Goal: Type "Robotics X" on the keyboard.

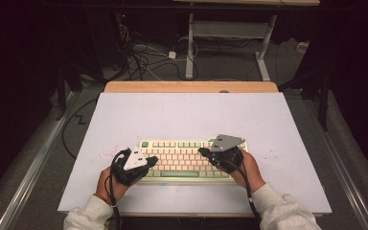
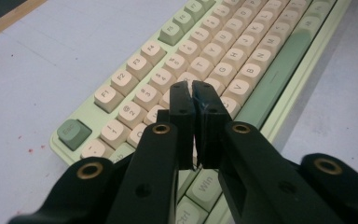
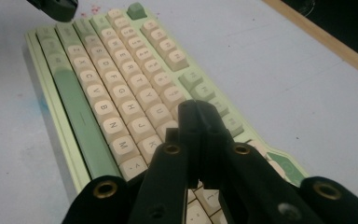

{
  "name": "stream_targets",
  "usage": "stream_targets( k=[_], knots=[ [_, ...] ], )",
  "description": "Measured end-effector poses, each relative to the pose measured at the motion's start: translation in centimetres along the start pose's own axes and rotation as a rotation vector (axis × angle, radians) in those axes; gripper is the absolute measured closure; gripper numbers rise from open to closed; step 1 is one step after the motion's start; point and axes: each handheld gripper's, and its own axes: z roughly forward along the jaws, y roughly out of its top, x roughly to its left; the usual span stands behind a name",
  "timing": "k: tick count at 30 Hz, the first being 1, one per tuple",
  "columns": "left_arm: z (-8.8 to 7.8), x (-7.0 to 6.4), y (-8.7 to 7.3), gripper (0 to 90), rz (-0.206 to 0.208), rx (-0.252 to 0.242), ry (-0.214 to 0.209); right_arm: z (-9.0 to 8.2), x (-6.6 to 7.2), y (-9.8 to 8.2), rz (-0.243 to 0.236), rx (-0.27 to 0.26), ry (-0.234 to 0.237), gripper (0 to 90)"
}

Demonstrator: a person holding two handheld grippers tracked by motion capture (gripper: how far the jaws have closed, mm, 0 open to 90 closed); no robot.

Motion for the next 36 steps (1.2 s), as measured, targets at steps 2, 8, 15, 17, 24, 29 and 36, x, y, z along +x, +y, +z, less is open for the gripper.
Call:
stream_targets(
  k=[2,8,15,17,24,29,36],
  knots=[
    [-0.2,0.1,-0.3,85.0,-0.006,0.0,-0.001,0.6,0.2,0.1,-0.009,0.015,0.005,90.0],
    [-0.7,0.1,-1.3,84.9,-0.026,0.005,0.004,2.1,0.7,0.3,-0.026,0.045,0.019,90.0],
    [-1.1,0.4,-1.6,85.0,-0.042,0.002,0.006,3.4,0.9,0.5,-0.038,0.085,0.021,90.0],
    [-1.0,0.3,-1.6,85.0,-0.039,0.005,0.004,3.8,0.9,0.6,-0.039,0.092,0.019,90.0],
    [-0.9,0.3,-1.6,84.9,-0.032,0.013,-0.003,4.5,0.7,0.5,-0.036,0.119,0.016,90.0],
    [-0.7,0.3,-1.6,85.0,-0.028,0.021,-0.009,4.7,0.8,0.5,-0.038,0.128,0.016,90.0],
    [-0.5,0.2,-1.6,85.0,-0.023,0.029,-0.014,4.8,0.8,0.5,-0.036,0.127,0.017,90.0]
  ],
)
